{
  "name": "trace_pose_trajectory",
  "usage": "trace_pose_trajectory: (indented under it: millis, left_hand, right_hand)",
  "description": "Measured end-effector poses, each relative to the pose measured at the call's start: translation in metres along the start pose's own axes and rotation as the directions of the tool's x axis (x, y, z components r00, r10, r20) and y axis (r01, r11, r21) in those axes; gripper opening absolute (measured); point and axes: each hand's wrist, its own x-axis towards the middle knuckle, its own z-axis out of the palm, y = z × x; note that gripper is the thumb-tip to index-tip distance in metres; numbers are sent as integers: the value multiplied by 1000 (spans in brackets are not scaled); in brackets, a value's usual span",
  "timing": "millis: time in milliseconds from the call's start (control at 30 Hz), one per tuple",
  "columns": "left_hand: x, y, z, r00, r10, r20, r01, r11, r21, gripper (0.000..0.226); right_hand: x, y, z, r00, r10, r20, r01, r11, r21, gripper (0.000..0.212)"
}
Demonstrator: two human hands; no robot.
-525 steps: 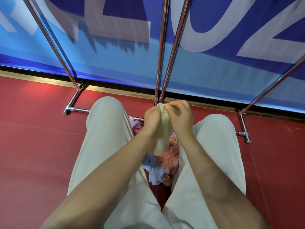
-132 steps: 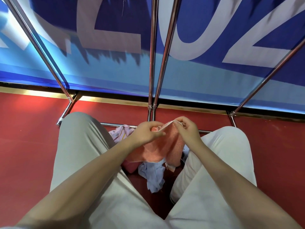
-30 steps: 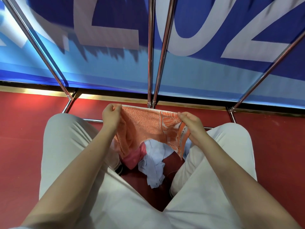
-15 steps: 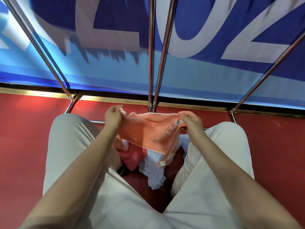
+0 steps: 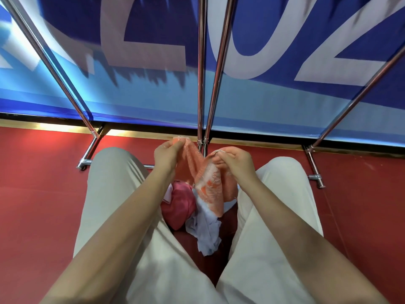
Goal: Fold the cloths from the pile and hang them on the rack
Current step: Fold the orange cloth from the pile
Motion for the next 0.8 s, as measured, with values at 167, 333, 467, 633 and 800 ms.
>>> trace_pose_trajectory:
  millis: [167, 333, 467, 633, 800]
  left_hand:
    - [-4, 0, 12, 999, 10, 35, -10, 1000, -5, 8]
    - [-10, -3, 22, 981, 159, 111, -176, 969, 172, 26]
    - [-19, -7, 25, 955, 226, 193, -268, 934, 234, 35]
    - [-30, -18, 29, 942, 211, 260, -240, 967, 85, 22]
    - [-32, -22, 31, 937, 145, 317, -143, 989, -30, 23]
  right_hand:
    - [7, 3, 7, 977, -197, -82, 167, 945, -281, 7]
    - [8, -5, 13, 986, -166, -23, 157, 962, -224, 9]
    - [4, -7, 19, 983, -181, -21, 175, 971, -161, 9]
    - [3, -9, 20, 983, -176, -52, 166, 974, -157, 12]
    - [1, -13, 23, 981, -140, -134, 127, 987, -100, 9]
